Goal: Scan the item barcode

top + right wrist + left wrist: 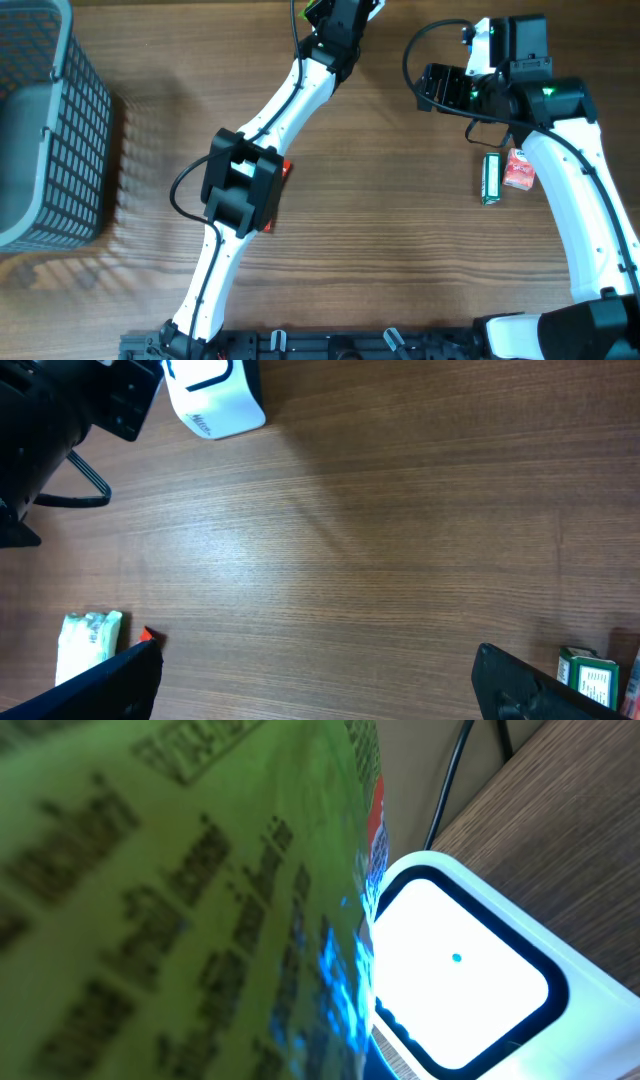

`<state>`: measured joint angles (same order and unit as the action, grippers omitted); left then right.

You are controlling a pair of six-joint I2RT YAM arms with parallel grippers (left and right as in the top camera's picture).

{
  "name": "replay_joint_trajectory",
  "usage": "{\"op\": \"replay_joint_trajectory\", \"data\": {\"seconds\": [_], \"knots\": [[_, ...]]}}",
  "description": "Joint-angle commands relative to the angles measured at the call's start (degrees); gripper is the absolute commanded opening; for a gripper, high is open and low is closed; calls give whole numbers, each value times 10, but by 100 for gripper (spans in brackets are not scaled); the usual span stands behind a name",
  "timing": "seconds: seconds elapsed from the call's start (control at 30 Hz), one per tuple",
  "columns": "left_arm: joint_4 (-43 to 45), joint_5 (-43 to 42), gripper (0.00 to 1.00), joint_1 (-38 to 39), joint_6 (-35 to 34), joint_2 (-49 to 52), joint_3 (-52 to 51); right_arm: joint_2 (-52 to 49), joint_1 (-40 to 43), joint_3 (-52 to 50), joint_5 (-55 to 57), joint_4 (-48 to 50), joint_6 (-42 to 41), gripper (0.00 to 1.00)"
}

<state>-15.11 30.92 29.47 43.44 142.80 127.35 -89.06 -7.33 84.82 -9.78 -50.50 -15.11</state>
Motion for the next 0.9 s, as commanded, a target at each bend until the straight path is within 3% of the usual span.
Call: {"op": "replay_joint_trajectory", "data": {"seconds": [0.0,0.37,0.53,0.63,0.73,0.87], "knots": [[8,16,4,14,12,-31,1,-5,-1,0,10,2,-5,100],[-50,16,4,28,7,-31,1,-5,-1,0,10,2,-5,100],[24,61,4,28,7,-38,1,-5,-1,0,10,2,-5,100],[25,78,4,28,-2,-62,1,-5,-1,0,10,2,-5,100],[-39,85,4,29,-68,-101,1,-5,-1,0,10,2,-5,100],[-249,26,4,29,-292,-184,1,-5,-1,0,10,2,-5,100]]}}
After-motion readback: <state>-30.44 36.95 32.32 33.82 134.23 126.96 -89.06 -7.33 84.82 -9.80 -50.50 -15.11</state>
